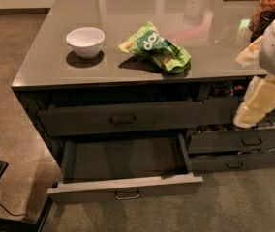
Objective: Close middle drawer
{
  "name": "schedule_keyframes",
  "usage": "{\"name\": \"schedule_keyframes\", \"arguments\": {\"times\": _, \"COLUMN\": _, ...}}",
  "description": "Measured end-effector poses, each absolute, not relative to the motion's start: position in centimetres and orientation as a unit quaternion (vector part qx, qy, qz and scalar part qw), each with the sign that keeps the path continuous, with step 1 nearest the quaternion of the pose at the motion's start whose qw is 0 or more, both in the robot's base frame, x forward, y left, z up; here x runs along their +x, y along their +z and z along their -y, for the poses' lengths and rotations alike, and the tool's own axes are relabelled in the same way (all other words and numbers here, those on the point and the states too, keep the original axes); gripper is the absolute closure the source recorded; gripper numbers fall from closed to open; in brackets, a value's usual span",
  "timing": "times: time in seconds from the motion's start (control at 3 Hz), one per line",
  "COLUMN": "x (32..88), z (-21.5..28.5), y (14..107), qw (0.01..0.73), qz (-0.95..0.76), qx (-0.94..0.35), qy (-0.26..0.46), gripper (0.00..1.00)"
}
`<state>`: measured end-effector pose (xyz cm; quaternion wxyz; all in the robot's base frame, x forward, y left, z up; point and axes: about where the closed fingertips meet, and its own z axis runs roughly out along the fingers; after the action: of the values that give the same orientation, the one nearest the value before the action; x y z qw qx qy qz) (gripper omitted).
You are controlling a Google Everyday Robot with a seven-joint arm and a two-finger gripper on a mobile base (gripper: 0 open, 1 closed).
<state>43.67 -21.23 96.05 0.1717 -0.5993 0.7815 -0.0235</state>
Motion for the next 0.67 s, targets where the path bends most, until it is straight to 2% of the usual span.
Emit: {"name": "schedule_keyframes", "arguments": {"times": 0.67, "x": 42.8, "z": 17.3, "y": 84.8, "qw": 0.206, "qz": -0.773, "qx": -0.599, "qy": 0.045, "gripper": 0.66}}
